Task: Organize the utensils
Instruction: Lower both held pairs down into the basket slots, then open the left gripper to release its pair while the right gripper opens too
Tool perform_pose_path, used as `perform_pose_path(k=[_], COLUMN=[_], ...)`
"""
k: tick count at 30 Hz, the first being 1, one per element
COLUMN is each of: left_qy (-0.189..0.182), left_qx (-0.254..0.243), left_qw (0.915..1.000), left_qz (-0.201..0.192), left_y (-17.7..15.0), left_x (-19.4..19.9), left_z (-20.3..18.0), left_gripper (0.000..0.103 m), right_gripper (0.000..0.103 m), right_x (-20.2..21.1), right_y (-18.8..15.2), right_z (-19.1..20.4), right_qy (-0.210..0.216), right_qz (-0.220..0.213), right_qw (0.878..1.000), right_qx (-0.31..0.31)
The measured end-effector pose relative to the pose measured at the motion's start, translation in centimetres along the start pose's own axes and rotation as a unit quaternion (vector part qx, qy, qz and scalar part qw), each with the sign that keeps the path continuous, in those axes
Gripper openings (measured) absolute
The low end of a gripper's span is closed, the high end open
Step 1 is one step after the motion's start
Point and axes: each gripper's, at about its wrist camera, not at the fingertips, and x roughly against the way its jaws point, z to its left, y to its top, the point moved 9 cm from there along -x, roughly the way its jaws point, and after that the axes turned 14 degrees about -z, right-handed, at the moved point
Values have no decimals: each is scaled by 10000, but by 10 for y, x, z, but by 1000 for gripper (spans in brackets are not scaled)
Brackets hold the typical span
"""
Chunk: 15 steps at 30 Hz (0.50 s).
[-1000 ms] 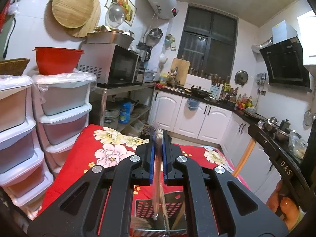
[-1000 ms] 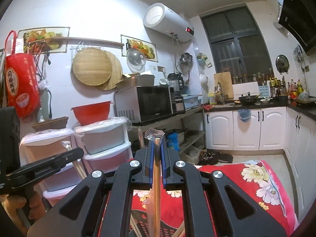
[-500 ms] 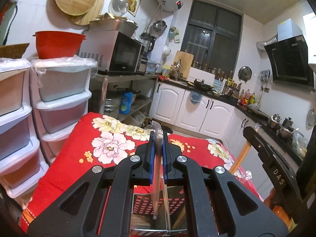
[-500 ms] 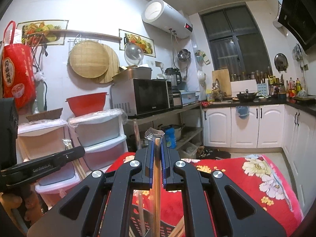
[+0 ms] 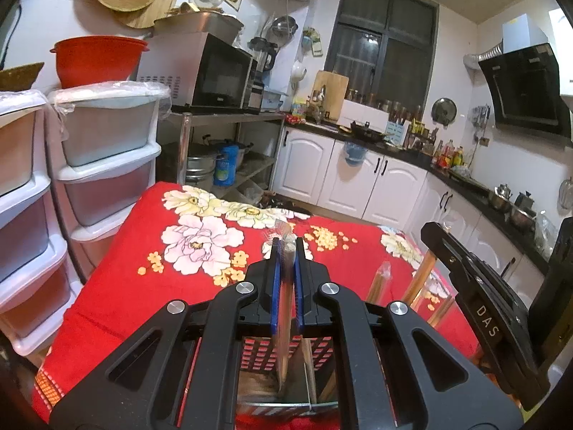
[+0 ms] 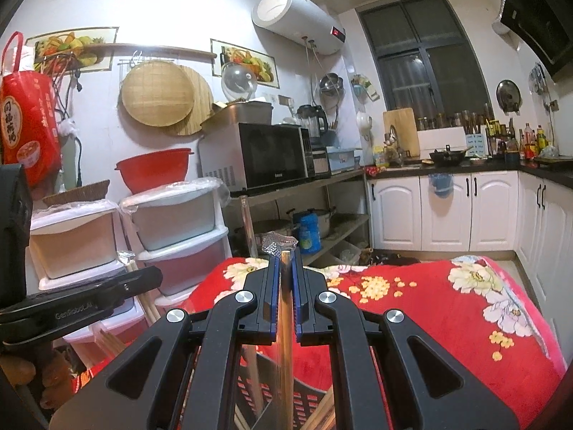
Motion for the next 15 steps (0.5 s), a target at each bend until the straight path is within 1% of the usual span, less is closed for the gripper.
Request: perform_pose_path(k=[6, 11, 15], left_qy=[-49, -83, -95], left_qx=[-67, -135, -162], left_qw=[9999, 9995, 9992], left_qz=[151, 278, 358], left_y=[-10, -16, -20], left_x=[-3, -6, -5], left_z=[-2, -5, -6], left_gripper=[2, 2, 2], right_gripper=[7, 7, 8], right_x=[0, 2, 3], right_y=[-11, -14, -17], right_z=[0, 1, -5], right_qy=[20, 27, -34], right_qz=[127, 198, 368], right_qw=[9999, 9998, 9990], right_qx=[-88, -69, -260])
